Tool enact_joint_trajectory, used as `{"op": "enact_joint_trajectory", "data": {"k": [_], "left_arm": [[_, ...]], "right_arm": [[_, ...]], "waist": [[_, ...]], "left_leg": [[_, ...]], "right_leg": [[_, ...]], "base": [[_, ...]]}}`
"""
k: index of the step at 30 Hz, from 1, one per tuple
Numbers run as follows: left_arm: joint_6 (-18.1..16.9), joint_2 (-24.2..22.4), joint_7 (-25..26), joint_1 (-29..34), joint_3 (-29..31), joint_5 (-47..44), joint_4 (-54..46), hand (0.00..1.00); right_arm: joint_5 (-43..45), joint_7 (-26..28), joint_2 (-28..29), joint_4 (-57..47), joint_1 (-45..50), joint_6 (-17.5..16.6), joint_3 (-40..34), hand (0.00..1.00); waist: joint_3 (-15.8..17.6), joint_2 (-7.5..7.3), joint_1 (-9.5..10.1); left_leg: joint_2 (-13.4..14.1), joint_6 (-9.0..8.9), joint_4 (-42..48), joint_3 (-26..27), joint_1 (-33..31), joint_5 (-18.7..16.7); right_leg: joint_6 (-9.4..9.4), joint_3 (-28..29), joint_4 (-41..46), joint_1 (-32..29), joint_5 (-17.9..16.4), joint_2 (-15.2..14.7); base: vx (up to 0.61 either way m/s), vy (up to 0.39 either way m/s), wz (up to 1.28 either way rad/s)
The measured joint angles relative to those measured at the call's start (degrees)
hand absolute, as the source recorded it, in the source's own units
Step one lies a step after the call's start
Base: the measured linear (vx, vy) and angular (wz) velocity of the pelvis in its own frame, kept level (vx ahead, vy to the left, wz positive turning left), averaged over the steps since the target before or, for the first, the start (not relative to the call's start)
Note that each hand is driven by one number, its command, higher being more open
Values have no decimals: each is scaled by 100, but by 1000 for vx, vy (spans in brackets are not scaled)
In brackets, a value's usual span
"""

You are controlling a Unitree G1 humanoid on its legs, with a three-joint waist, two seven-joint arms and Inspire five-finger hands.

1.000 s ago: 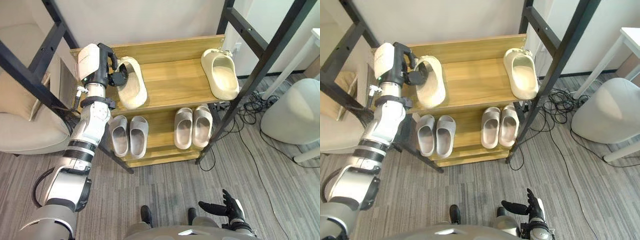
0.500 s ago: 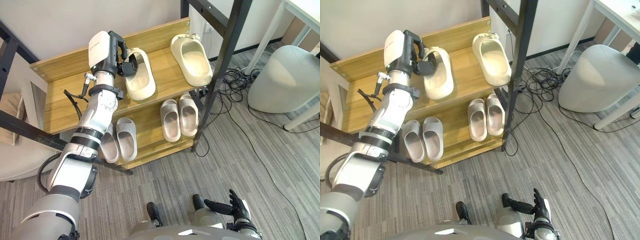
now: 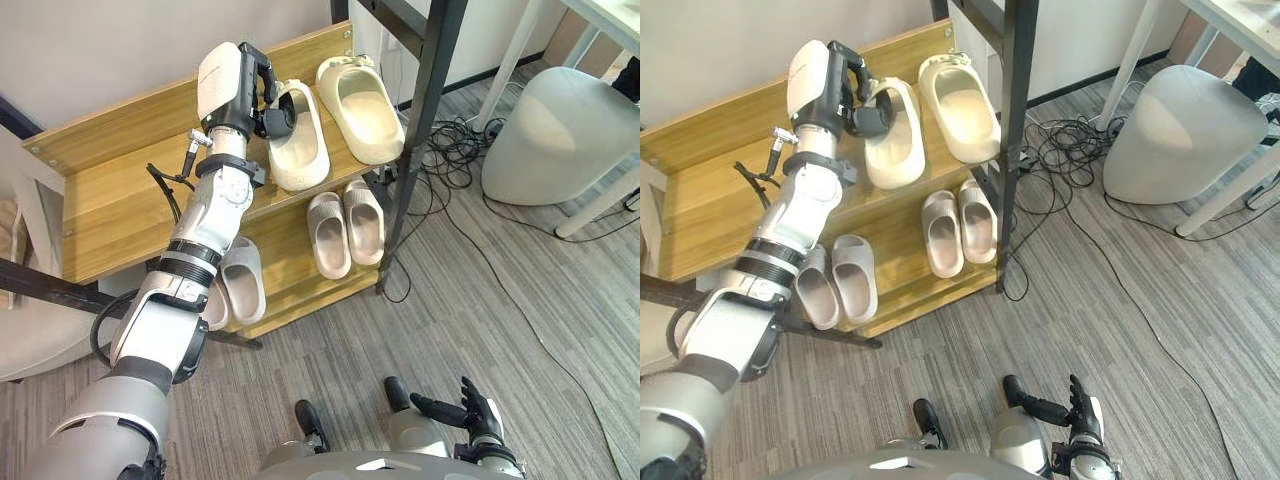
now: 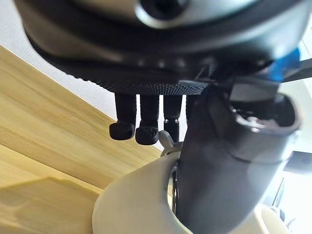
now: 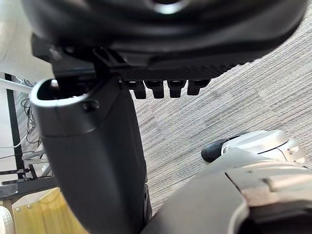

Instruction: Organize the slippers on the shoe rack

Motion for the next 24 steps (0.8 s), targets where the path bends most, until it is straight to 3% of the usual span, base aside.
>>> {"op": "enact_joint_trajectory", "data": {"k": [15, 24], "left_arm": [[99, -344, 364, -99, 357, -101, -38, 100], [-73, -603, 383, 758, 357, -445, -872, 100]], "right_arm": [[18, -41, 9, -20, -4, -141, 44, 100], [-3, -44, -106, 5, -19, -140, 299, 100]], "waist": [[115, -43, 9], [118, -38, 210]], "left_leg": [[-8, 24, 1, -68, -79, 19], [3, 46, -5, -243, 38, 48]], "right_leg": [[6, -64, 0, -18, 8, -1], [-46, -258, 5, 169, -29, 1]], "base": [[2, 4, 2], [-22, 6, 9]]}}
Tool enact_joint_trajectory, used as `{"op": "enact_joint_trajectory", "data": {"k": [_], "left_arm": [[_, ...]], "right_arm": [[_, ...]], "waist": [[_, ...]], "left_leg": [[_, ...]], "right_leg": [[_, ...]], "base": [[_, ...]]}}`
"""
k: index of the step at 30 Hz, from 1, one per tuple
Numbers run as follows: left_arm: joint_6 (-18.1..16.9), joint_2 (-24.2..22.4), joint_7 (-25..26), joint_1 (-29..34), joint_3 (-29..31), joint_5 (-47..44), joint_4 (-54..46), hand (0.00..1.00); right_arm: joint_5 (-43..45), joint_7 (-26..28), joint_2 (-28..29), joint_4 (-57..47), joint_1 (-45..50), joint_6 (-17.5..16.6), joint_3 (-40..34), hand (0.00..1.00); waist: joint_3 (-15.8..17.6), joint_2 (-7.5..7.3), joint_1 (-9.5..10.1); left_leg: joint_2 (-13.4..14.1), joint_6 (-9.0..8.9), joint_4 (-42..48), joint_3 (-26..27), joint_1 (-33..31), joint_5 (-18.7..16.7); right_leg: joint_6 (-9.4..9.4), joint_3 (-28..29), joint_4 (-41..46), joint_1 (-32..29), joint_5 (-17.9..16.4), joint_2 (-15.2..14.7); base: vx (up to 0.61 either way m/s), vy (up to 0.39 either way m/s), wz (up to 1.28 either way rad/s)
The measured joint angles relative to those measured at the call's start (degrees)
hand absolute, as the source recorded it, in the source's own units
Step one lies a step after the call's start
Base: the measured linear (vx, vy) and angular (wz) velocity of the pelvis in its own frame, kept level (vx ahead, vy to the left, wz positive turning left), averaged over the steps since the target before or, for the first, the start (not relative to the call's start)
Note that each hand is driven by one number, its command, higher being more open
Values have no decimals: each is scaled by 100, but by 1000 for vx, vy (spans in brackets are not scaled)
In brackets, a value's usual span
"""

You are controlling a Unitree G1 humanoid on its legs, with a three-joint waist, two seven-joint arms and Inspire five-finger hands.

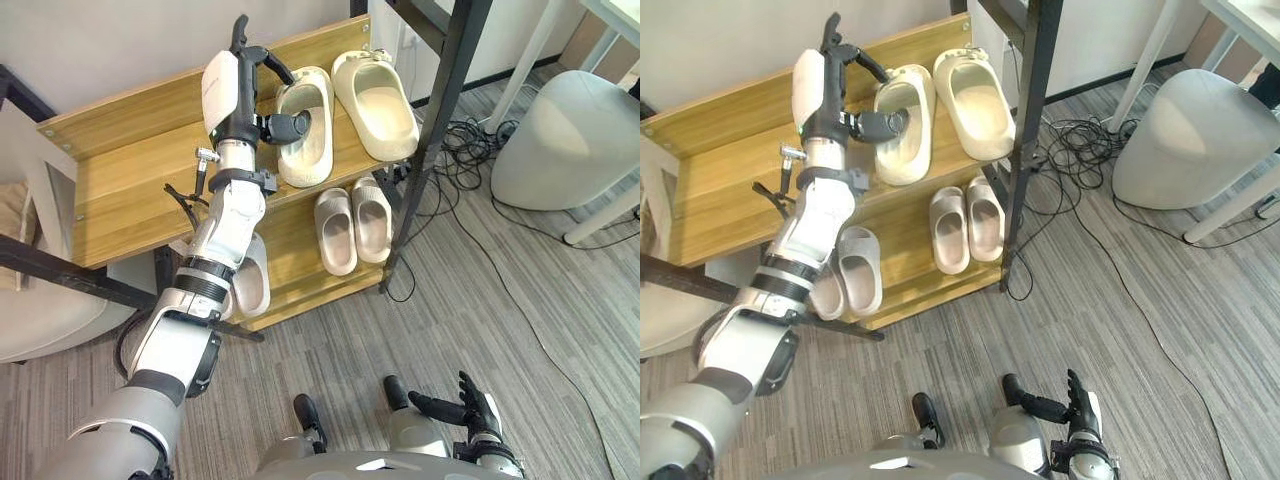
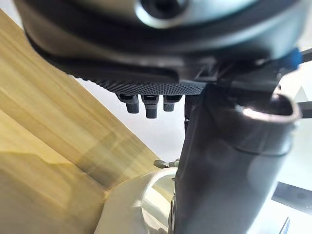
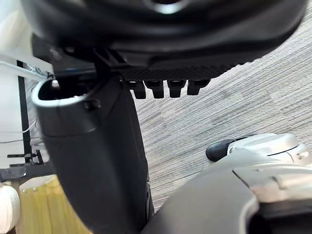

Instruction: Organize the slippers on the shoe rack

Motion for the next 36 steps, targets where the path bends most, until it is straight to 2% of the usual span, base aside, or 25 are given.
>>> {"op": "enact_joint_trajectory", "data": {"k": [9, 15, 24, 30, 36], "left_arm": [[-70, -105, 65, 295, 61, -301, -288, 100], [-219, -222, 58, 487, 63, -694, -917, 100], [-484, -502, 2, 562, 59, -1725, -1461, 100], [-922, -611, -254, 1122, 73, -3376, -1968, 100], [-951, -720, -495, 2012, 5, -4043, -2032, 100]], "right_arm": [[-9, 2, -75, 16, -17, 1, 157, 100], [-12, 11, -105, 28, -32, 4, 204, 100], [-14, 12, -85, 83, 9, 17, 226, 100], [-14, 14, -86, 142, 8, 83, 301, 100], [-25, 21, -125, 170, 8, 165, 431, 100]], "waist": [[3, -5, 107], [-1, -12, 126], [-86, -136, 140], [-170, -191, 207], [-216, -195, 342]], "left_leg": [[12, -4, 2, -60, -12, -2], [8, 7, 3, -89, -14, 9], [0, 36, 3, -238, -8, 61], [-6, 39, 2, -273, 67, 70], [10, 28, -2, -408, 94, 97]], "right_leg": [[5, -81, -16, 35, 3, 15], [6, -101, -9, 48, 2, 3], [3, -236, 4, 123, -12, -2], [0, -284, 2, 230, -15, -5], [-26, -432, -15, 332, -38, 13]], "base": [[7, 4, 3], [-1, 1, 1], [-11, 8, 8], [4, 5, 2], [-21, 4, 13]]}}
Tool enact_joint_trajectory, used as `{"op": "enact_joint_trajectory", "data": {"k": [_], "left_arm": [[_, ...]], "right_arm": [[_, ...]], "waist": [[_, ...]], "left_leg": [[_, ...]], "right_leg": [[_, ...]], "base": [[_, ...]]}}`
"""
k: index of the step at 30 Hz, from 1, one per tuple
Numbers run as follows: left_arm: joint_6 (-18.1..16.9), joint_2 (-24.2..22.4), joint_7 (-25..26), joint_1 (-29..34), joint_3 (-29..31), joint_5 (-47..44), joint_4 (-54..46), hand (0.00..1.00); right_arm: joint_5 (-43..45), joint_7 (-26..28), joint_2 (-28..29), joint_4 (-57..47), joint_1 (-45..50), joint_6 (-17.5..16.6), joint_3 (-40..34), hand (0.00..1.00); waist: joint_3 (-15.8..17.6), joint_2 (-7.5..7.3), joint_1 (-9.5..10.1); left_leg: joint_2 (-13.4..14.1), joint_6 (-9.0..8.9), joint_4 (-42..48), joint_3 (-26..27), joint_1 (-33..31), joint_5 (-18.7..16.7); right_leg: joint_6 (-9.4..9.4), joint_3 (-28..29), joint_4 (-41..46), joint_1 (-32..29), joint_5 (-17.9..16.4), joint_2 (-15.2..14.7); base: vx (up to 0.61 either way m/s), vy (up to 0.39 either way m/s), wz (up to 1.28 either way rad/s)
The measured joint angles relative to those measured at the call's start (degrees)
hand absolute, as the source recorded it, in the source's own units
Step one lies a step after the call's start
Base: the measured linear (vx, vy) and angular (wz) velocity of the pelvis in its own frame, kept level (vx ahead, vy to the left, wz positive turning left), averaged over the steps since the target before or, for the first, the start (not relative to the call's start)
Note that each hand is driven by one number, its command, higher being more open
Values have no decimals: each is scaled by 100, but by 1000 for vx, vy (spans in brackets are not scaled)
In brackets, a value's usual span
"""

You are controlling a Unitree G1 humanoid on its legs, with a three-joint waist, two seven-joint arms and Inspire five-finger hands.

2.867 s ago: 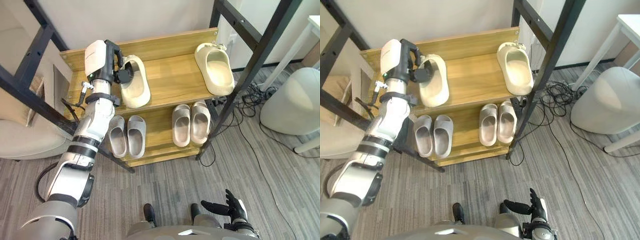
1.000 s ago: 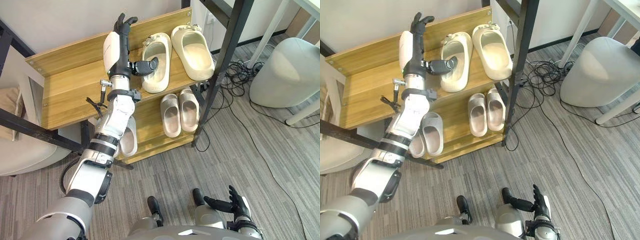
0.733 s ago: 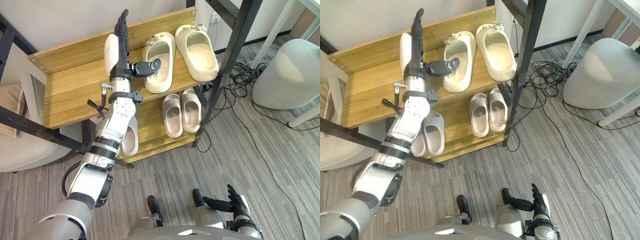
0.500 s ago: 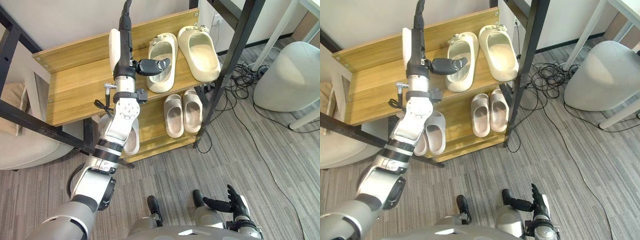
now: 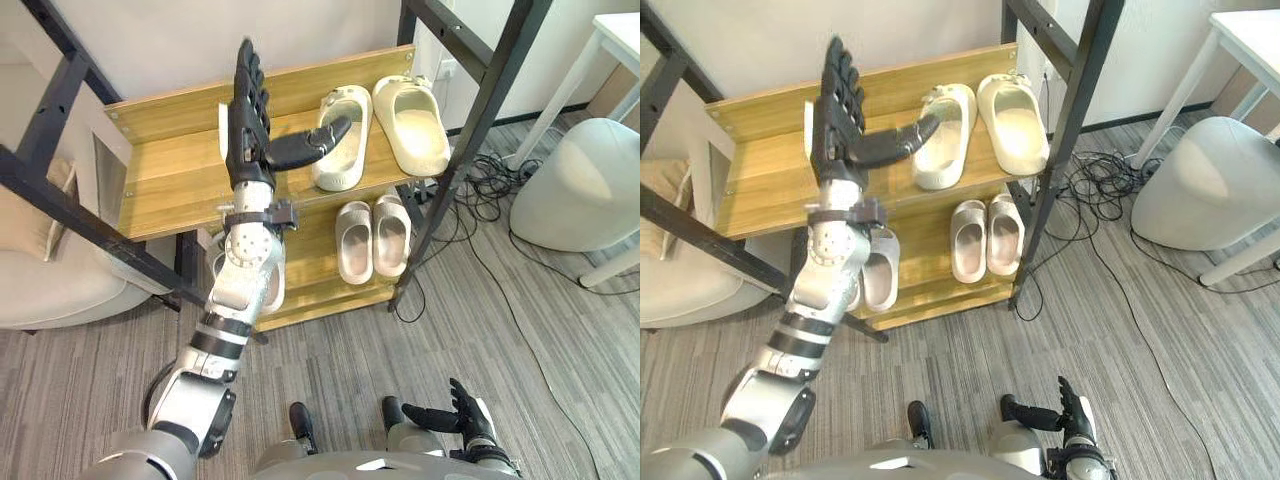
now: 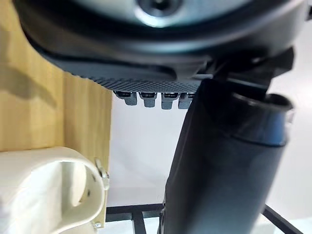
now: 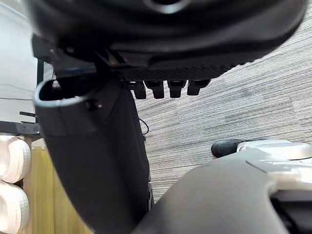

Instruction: Organize the slippers on the shoe rack

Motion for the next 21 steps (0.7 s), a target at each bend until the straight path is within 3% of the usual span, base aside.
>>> {"op": "enact_joint_trajectory", "data": {"k": [5, 21], "left_arm": [[11, -4, -130, 586, -190, -123, 0, 100], [1, -20, -467, 583, -823, -343, -65, 100]], "right_arm": [[-4, -5, -20, 76, 2, 16, 55, 100], [-131, -13, -72, 84, -13, 20, 215, 100]], "waist": [[-14, -29, 105], [-67, -108, 171]], "left_leg": [[-18, 3, 2, -133, -18, 7], [-31, -7, 2, -302, 1, 9]], "right_leg": [[8, -141, -18, 65, -16, -15], [10, -327, -73, 209, -59, -15]], "base": [[1, 7, 12], [10, 3, 6]]}}
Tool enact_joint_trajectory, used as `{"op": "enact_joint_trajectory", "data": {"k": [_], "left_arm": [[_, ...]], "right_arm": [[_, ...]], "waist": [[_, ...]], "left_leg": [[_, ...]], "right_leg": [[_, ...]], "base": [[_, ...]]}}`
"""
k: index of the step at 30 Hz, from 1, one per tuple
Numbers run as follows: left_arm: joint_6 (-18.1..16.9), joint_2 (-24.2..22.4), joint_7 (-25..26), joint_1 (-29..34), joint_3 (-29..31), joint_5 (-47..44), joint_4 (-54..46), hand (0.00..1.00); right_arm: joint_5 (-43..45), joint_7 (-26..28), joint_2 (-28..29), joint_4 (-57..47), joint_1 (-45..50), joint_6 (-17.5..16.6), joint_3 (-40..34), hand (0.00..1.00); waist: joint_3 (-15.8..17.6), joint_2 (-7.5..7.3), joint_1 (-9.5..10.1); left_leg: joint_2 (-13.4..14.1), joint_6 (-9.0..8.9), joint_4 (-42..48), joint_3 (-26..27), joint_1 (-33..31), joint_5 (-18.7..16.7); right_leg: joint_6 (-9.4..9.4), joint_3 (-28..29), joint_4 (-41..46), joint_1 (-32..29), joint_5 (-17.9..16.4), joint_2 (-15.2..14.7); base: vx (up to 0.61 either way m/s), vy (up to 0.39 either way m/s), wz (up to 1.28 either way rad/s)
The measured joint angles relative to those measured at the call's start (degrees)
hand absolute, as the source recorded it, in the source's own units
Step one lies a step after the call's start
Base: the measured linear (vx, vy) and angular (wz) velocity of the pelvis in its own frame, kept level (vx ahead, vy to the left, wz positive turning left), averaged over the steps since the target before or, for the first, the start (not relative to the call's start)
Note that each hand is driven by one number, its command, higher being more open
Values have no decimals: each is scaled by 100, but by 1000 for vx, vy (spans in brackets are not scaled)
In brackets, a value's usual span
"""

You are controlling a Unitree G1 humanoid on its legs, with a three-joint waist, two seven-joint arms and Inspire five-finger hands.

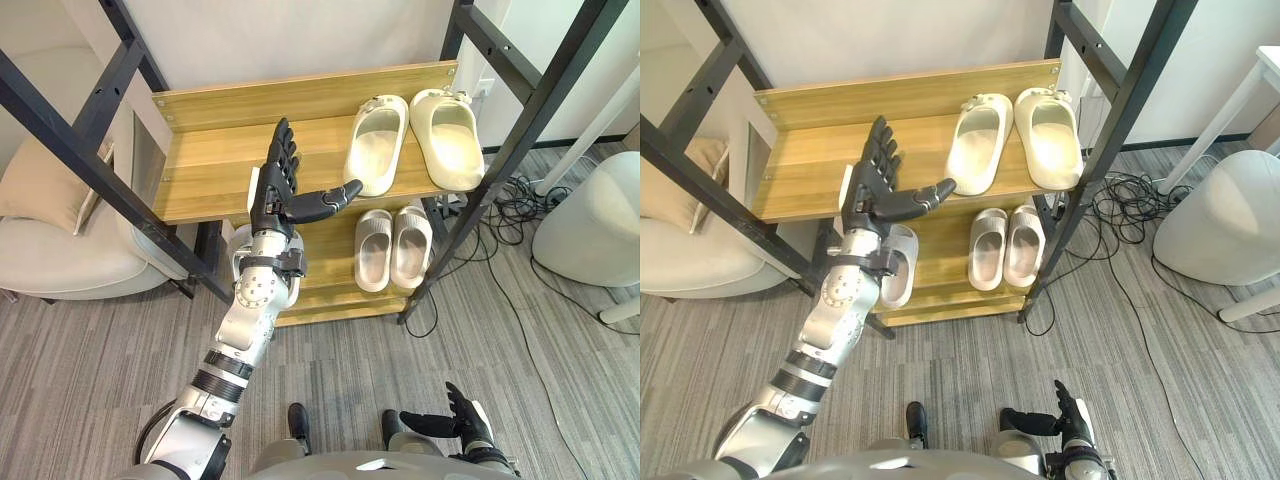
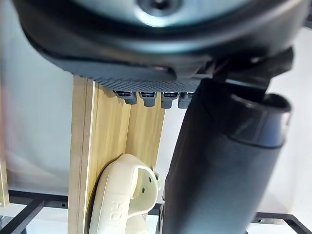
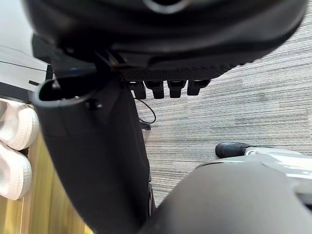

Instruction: Organize the slippers on the shoe rack

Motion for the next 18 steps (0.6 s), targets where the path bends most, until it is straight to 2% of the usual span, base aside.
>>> {"op": "enact_joint_trajectory", "data": {"k": [5, 10, 18], "left_arm": [[15, -165, -114, -291, -650, -158, 152, 100], [29, -478, -126, -609, -948, -284, 458, 100], [18, -551, 16, -872, -983, -341, 791, 100]], "right_arm": [[-68, -1, 1, -1, -3, 1, 0, 100], [-66, -7, 2, -4, -4, 2, -2, 100], [-66, -63, 8, -6, 8, 5, -12, 100]], "waist": [[-11, -19, -27], [-12, -20, -135], [-6, -29, -146]], "left_leg": [[-2, 0, -3, -4, -1, 2], [4, -3, -18, 2, 1, 3], [25, -13, -23, 89, 21, -4]], "right_leg": [[1, -7, -1, 2, 0, -2], [0, -3, -1, -1, 0, 4], [4, 62, 7, -25, 4, 1]], "base": [[0, 0, 0], [0, 0, 0], [-2, 2, -3]]}}
